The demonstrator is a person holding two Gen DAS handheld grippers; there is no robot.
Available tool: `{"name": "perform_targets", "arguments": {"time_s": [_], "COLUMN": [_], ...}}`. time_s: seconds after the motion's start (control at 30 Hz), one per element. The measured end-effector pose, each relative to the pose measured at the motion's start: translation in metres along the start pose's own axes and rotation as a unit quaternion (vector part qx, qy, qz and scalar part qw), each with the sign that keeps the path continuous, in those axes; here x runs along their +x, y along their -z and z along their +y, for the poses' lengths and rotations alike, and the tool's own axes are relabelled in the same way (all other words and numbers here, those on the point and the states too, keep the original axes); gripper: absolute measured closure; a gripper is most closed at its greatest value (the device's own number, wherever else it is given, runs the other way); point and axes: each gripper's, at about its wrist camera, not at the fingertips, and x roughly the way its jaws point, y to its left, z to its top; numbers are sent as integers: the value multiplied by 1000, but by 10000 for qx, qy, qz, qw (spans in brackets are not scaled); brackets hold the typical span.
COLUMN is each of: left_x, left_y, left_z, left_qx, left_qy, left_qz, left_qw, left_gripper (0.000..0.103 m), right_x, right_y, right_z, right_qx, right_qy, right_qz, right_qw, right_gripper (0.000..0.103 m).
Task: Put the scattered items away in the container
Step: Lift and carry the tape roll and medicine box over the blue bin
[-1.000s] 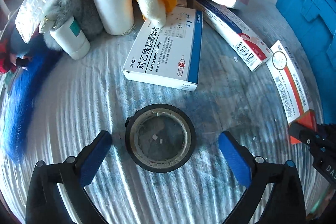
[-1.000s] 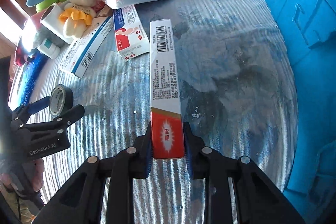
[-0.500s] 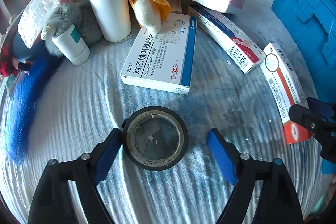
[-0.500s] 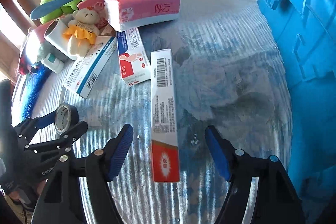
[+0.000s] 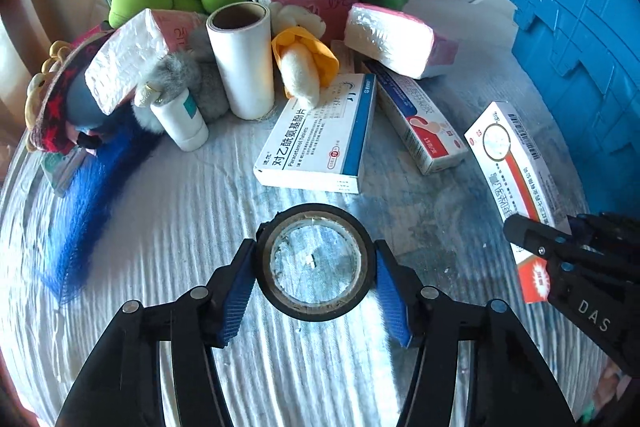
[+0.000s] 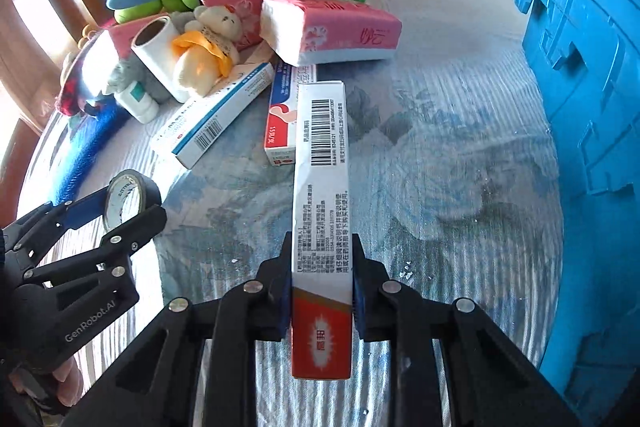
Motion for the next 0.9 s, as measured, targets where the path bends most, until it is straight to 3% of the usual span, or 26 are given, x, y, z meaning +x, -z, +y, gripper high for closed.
{"name": "perform_targets", "arguments": {"time_s": [0.07, 0.27, 0.33, 0.6, 0.9], "left_x": [7, -13, -36, -119, -185], "left_y": [28, 64, 72, 85, 74], "left_z": [-12, -25, -23, -2, -21], "left_qx": [-17, 6, 4, 22, 218], "left_qy": [-34, 50, 35, 173, 459], "left_qz": [-75, -511, -694, -1447, -2009], "left_qw": [10000, 9987, 9976, 9893, 9783], "left_gripper": [47, 47, 47, 47, 47], "right_x": [-10, -59, -77, -164, -256], "right_y": [1, 2, 7, 24, 28], "right_z": [5, 24, 36, 81, 88], "right_qx": [-45, -83, -102, -224, -293], "right_qy": [-21, 39, 61, 315, 654], "right_qz": [-99, -456, -619, -1388, -2108], "right_qw": [9999, 9989, 9980, 9896, 9749], "right_gripper": [80, 80, 80, 80, 80]}}
